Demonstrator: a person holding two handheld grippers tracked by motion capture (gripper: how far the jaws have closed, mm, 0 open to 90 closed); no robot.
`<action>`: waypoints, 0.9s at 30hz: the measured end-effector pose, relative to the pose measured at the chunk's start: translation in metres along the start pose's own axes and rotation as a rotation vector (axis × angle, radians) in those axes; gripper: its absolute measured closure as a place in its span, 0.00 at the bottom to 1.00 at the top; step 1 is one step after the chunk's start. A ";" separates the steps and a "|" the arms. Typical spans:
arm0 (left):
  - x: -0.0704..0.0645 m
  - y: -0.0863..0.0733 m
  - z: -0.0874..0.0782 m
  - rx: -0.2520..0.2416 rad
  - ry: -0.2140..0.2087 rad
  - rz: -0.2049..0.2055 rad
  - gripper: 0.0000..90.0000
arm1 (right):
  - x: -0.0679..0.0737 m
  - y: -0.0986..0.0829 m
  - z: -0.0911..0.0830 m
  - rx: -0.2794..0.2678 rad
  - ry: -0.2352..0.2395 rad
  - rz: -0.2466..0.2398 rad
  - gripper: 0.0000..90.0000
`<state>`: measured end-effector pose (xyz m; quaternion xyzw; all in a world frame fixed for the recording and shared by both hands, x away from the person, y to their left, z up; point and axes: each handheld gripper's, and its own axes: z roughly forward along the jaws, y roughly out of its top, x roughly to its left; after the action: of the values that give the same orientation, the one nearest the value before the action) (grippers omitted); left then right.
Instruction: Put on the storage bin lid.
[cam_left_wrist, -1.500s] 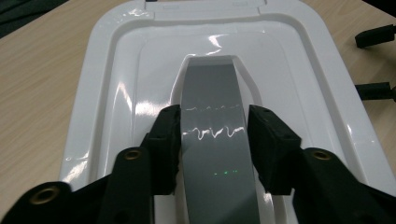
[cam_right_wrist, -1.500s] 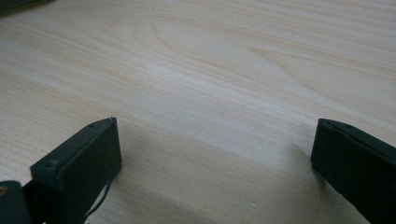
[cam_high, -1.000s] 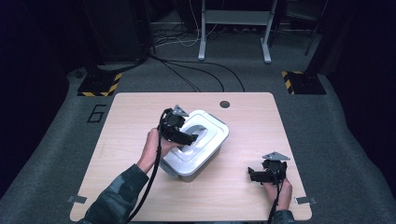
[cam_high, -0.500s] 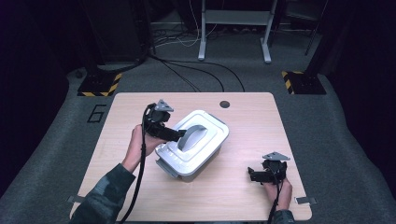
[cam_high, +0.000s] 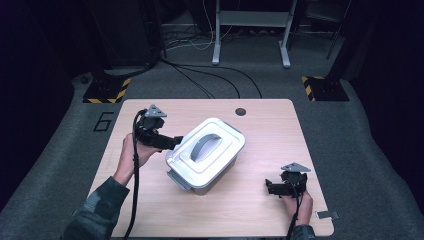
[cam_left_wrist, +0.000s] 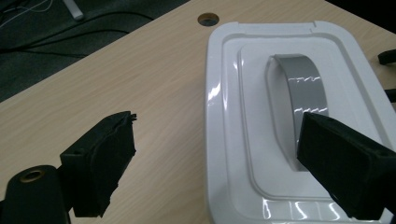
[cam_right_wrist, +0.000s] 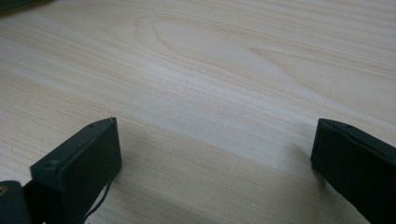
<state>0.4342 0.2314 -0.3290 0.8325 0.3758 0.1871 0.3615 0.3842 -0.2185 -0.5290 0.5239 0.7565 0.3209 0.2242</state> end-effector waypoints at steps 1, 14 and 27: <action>0.002 -0.002 -0.001 0.001 0.002 -0.001 0.11 | 0.000 0.000 0.000 -0.001 0.000 0.003 0.01; 0.030 -0.031 -0.005 0.011 0.047 -0.081 0.03 | 0.000 0.000 0.000 -0.001 0.000 0.004 0.01; 0.056 -0.077 0.009 0.068 0.062 -0.181 0.00 | 0.000 0.000 0.000 0.000 0.000 0.001 0.01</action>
<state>0.4379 0.3044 -0.3897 0.8007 0.4666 0.1667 0.3368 0.3842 -0.2184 -0.5290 0.5242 0.7563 0.3209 0.2242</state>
